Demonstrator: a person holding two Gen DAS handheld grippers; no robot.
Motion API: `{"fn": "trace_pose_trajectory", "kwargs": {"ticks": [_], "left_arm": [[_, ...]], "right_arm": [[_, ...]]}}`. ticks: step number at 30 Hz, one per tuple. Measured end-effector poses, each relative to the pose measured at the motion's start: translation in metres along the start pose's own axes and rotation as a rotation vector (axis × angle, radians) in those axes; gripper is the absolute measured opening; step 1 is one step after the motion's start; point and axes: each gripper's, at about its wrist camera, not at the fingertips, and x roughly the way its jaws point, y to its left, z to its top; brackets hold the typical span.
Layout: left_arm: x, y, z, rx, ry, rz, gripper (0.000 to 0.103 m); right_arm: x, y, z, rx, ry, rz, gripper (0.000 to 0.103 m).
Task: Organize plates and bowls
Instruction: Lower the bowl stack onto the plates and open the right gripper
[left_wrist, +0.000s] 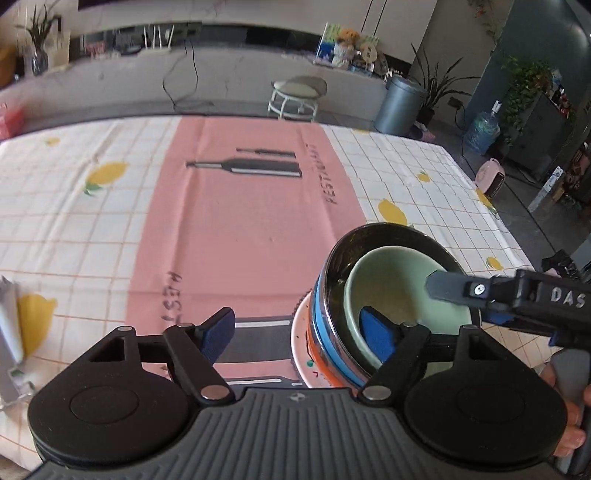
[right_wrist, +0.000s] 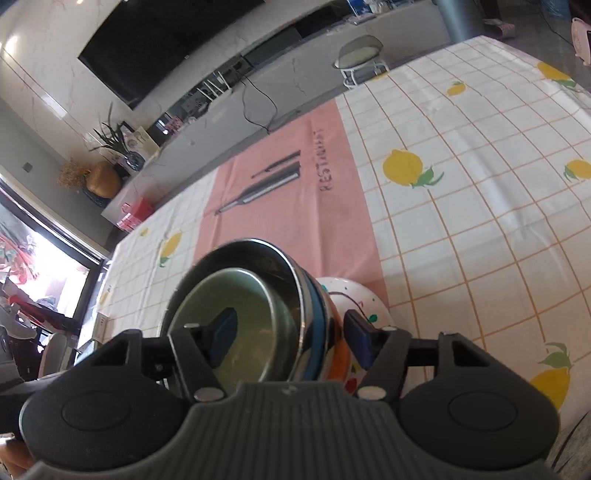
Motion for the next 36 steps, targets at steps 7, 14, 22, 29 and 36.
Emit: {"fn": "trace_pose_trajectory", "kwargs": {"ticks": [7,14,22,29,36], "left_arm": [[-0.054,-0.009,-0.028,-0.041,-0.148,0.031,0.093],[-0.076,-0.029,-0.045,-0.019,-0.194,0.069,0.092],[-0.083,-0.045,-0.064,0.031,-0.199,0.135,0.092],[-0.083,-0.049,-0.074,0.045,-0.2,0.141,0.09],[-0.084,-0.051,-0.078,0.051,-0.209,0.157,0.09]], "right_arm": [[-0.083,0.025,-0.027,-0.153,-0.26,-0.118,0.094],[-0.087,0.044,-0.077,-0.342,-0.197,-0.364,0.094],[-0.08,0.055,-0.111,-0.377,-0.13,-0.342,0.093],[-0.081,0.067,-0.12,-0.405,-0.136,-0.332,0.093],[-0.081,0.068,-0.122,-0.405,-0.133,-0.332,0.093]]}}
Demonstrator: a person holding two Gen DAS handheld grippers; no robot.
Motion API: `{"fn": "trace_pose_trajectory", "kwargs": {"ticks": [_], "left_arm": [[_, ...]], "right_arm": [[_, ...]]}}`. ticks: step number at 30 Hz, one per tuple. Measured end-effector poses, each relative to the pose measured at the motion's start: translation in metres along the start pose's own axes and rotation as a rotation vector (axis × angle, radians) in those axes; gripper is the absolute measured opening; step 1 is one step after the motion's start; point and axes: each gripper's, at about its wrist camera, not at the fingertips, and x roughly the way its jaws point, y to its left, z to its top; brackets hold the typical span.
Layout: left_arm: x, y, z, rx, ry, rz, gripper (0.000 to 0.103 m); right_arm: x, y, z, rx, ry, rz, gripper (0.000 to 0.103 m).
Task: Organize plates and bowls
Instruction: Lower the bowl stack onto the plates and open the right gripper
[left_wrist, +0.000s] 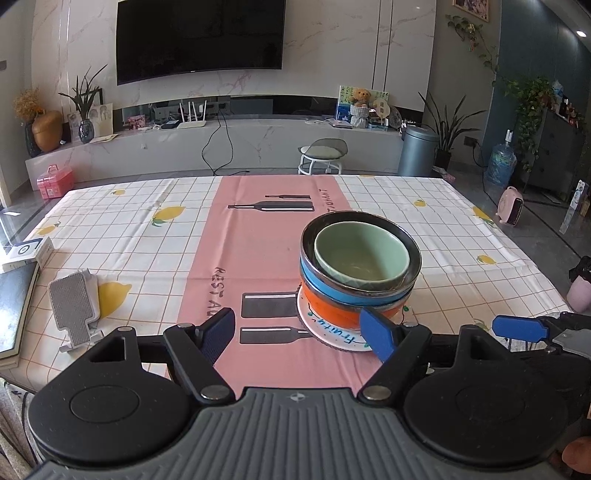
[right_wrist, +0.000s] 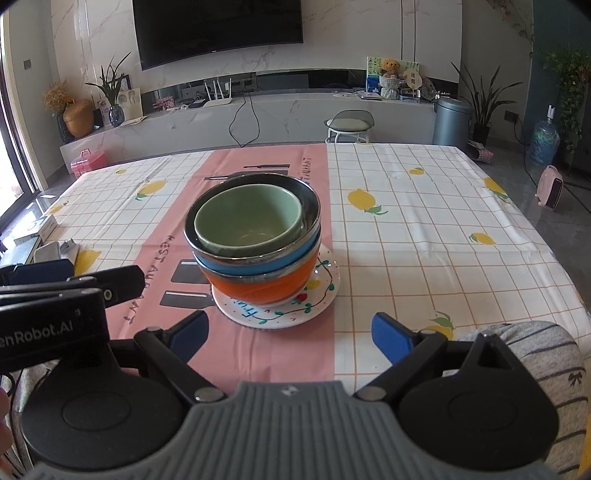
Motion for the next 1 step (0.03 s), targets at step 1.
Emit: {"fn": "trace_pose_trajectory", "kwargs": {"ticks": [1], "left_arm": [[-0.0001,-0.0002,-0.0002,0.0,0.0,0.0,0.09]], "right_arm": [[0.0,0.0003,-0.0002,-0.001,0.0,-0.001,0.093]]}}
